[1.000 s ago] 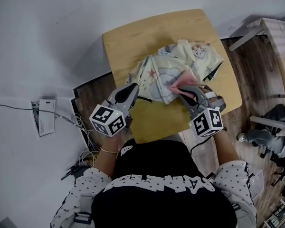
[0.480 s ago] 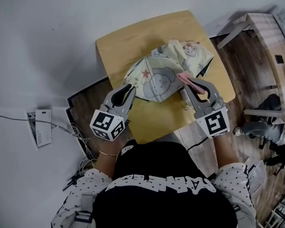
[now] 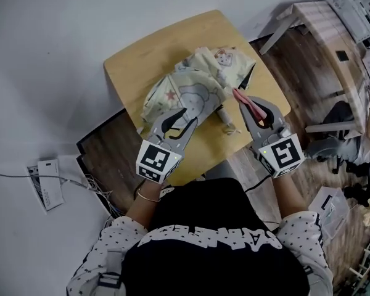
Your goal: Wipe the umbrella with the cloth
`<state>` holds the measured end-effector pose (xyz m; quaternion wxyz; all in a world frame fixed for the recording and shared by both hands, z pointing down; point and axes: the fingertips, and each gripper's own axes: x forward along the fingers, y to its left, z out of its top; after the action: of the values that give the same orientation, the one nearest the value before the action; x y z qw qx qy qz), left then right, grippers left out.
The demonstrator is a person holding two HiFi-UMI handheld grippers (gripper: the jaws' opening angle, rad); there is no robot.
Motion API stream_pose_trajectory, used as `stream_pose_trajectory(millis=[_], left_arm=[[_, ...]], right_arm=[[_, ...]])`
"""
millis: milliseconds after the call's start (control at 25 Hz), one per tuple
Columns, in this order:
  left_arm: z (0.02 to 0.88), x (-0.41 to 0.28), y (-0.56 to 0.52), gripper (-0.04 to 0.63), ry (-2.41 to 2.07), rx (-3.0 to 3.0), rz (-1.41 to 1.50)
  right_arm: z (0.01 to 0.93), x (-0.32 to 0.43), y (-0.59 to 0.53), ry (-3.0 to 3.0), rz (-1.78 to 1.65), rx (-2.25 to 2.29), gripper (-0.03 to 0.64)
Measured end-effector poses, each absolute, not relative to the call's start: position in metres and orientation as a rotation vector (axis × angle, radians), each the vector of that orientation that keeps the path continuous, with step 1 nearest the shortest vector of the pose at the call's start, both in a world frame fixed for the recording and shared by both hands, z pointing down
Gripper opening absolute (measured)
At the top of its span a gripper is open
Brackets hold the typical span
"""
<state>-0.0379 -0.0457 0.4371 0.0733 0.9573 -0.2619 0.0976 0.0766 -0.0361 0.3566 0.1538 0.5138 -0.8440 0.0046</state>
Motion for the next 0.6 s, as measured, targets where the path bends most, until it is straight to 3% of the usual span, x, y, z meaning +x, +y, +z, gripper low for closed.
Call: stream_pose_trajectory(millis=[600], left_arm=[[0.474, 0.043, -0.068, 0.237, -1.065, 2.838, 0.706]], right_arm=[[0.361, 0.119, -0.067, -2.577, 0.097, 1.3, 0.034]])
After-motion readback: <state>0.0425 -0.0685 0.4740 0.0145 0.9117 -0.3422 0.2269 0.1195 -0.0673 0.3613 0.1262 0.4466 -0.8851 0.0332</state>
